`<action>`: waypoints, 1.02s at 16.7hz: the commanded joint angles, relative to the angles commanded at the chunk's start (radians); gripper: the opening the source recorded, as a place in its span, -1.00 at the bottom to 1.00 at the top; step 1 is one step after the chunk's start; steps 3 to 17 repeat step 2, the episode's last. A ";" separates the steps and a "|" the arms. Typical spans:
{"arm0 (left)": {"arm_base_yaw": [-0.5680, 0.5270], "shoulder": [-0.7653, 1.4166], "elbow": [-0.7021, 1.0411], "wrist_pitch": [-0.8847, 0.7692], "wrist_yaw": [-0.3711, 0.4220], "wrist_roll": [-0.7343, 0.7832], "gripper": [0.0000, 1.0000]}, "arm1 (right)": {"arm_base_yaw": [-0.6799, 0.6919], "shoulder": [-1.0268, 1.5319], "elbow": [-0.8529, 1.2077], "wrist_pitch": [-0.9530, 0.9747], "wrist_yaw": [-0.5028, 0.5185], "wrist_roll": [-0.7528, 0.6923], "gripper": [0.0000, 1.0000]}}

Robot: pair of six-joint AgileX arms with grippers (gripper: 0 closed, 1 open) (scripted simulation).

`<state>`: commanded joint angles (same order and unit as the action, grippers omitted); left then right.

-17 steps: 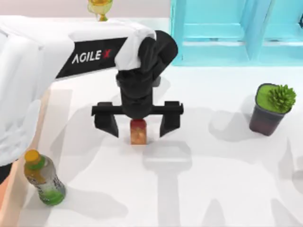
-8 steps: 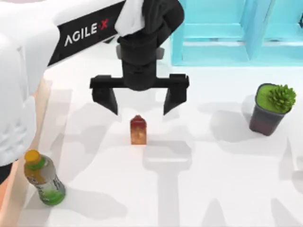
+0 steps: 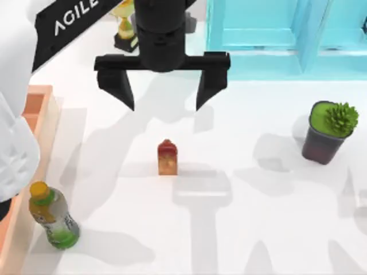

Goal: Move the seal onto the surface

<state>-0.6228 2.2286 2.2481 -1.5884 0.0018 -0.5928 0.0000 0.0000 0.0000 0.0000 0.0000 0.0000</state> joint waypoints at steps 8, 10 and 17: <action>0.000 -0.001 0.007 -0.007 0.000 0.000 1.00 | 0.000 0.000 0.000 0.000 0.000 0.000 1.00; 0.000 -0.001 0.007 -0.007 0.000 0.000 1.00 | 0.000 0.000 0.000 0.000 0.000 0.000 1.00; 0.000 -0.001 0.007 -0.007 0.000 0.000 1.00 | 0.000 0.000 0.000 0.000 0.000 0.000 1.00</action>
